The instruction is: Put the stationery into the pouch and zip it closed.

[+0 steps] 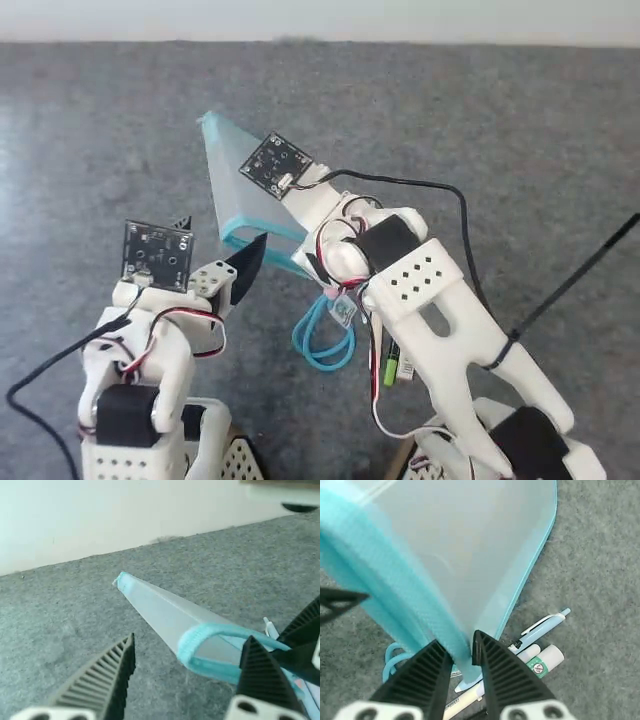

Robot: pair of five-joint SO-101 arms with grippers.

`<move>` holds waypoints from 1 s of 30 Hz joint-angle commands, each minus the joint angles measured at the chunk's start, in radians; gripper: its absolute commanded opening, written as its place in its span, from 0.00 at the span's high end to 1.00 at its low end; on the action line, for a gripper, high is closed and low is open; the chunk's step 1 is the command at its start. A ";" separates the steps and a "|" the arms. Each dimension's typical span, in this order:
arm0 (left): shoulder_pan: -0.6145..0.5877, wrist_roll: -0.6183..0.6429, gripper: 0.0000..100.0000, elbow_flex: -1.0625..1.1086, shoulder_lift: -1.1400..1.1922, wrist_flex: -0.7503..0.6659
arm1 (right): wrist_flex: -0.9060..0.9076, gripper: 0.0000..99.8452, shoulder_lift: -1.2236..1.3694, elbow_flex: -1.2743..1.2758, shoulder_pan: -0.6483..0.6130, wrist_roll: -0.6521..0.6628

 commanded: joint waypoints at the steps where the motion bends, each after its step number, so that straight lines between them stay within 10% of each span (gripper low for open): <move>1: -0.015 -0.012 0.68 0.008 -0.002 -0.020 | 0.019 0.99 -0.045 -0.028 -0.010 0.014; 10: -0.097 -0.061 0.69 0.124 0.005 -0.147 | 0.087 0.99 -0.160 -0.015 -0.068 0.043; 23: -0.095 -0.074 0.99 0.275 -0.003 -0.213 | 0.113 0.99 -0.159 0.005 -0.067 0.078; 30: -0.152 0.072 0.99 0.314 0.006 -0.350 | 0.265 0.73 -0.171 0.005 -0.073 0.069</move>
